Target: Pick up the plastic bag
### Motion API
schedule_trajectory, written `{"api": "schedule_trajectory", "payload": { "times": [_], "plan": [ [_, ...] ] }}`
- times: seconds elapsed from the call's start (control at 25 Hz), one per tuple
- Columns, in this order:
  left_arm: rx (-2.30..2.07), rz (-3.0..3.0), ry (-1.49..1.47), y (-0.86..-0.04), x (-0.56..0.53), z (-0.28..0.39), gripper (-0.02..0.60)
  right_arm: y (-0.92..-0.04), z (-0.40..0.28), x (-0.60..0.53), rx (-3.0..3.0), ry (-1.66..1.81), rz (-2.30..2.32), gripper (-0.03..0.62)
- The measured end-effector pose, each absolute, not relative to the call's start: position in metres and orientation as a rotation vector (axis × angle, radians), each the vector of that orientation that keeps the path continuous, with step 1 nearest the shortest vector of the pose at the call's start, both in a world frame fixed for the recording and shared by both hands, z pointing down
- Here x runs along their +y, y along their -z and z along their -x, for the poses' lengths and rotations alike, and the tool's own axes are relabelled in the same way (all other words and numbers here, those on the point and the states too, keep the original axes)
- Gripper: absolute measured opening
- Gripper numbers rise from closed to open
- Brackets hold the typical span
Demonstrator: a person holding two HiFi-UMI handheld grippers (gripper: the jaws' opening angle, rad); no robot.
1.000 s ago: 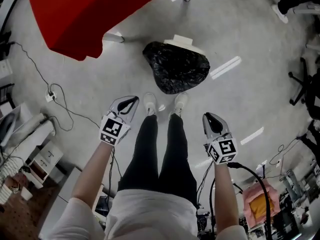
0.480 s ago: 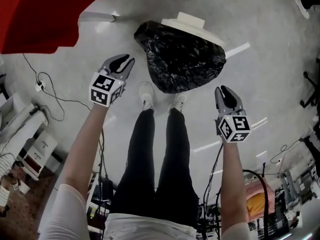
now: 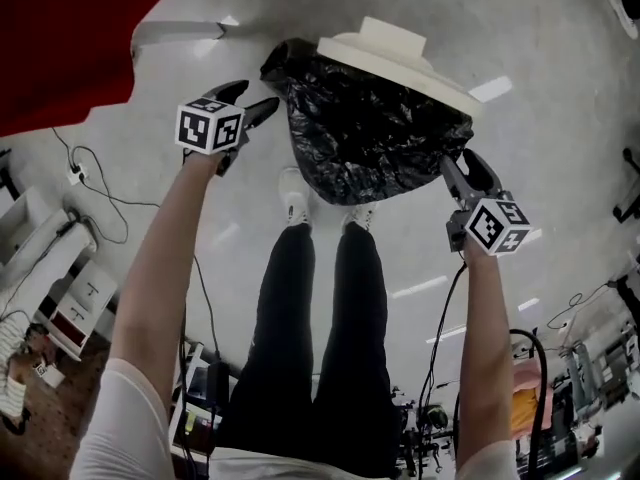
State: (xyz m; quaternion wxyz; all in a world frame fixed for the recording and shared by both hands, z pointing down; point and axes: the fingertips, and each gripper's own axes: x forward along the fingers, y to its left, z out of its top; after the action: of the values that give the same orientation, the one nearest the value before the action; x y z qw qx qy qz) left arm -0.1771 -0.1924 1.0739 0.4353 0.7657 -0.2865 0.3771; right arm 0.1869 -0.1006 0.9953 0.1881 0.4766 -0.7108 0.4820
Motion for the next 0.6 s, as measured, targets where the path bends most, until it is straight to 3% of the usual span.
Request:
{"api": "schedule_trajectory", "payload": {
  "times": [0.08, 0.16, 0.24, 0.32, 0.6],
  "plan": [
    [-0.635, -1.952, -0.962, -1.083, -0.196, 0.168, 0.325, -1.001, -0.179, -0.103, -2.052, -1.417, -1.294, 0.264],
    [-0.579, -2.03, -0.984, -1.082, -0.205, 0.158, 0.3, -0.997, -0.171, -0.107, -2.105, -1.406, -1.263, 0.136],
    [-0.572, -2.096, -0.982, -1.072, -0.217, 0.151, 0.176, -0.99, -0.165, -0.109, -2.141, -1.365, -1.246, 0.027],
    [-0.599, -2.121, -0.97, -1.063, -0.222, 0.148, 0.016, -0.986, -0.161, -0.109, -2.152, -1.341, -1.242, 0.006],
    [-0.732, -2.139, -1.043, -1.031, -0.201, 0.159, 0.005, -0.97, -0.155, -0.102, -2.113, -1.318, -1.279, 0.003]
  ]
}}
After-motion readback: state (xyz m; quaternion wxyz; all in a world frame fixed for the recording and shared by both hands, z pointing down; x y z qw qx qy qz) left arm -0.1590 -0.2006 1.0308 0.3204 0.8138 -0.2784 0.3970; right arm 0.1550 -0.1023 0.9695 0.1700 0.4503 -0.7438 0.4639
